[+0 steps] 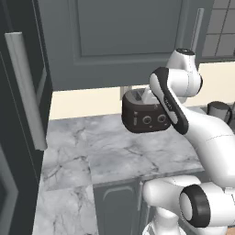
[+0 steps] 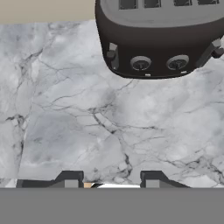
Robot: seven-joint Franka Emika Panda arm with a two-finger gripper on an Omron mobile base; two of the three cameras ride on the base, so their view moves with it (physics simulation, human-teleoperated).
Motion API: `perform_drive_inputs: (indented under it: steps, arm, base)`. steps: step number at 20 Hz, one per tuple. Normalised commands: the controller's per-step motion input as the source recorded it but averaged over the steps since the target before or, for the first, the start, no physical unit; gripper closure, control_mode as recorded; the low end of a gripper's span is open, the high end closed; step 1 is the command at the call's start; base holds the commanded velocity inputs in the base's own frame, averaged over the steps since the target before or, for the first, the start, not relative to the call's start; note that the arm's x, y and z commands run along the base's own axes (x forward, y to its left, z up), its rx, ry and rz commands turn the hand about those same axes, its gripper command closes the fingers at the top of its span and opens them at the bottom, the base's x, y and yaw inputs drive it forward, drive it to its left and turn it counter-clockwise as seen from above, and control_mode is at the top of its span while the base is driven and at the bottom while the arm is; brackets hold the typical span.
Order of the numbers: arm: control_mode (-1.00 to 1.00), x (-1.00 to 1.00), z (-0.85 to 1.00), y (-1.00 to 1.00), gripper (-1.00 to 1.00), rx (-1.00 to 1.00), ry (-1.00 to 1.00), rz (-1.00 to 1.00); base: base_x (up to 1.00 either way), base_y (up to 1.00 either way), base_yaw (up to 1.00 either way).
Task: Navigate to the stand mixer.
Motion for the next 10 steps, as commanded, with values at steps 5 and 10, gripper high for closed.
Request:
perform_drive_inputs:
  steps: [5,10]
  arm:
    - [1.0,0.0,0.0,0.0,-1.0,0.0,0.0,0.0]
    - [1.0,0.0,0.0,0.0,-1.0,0.0,0.0,0.0]
  base:
    - [0.0,0.0,0.0]
    - [-0.04,0.0,0.0]
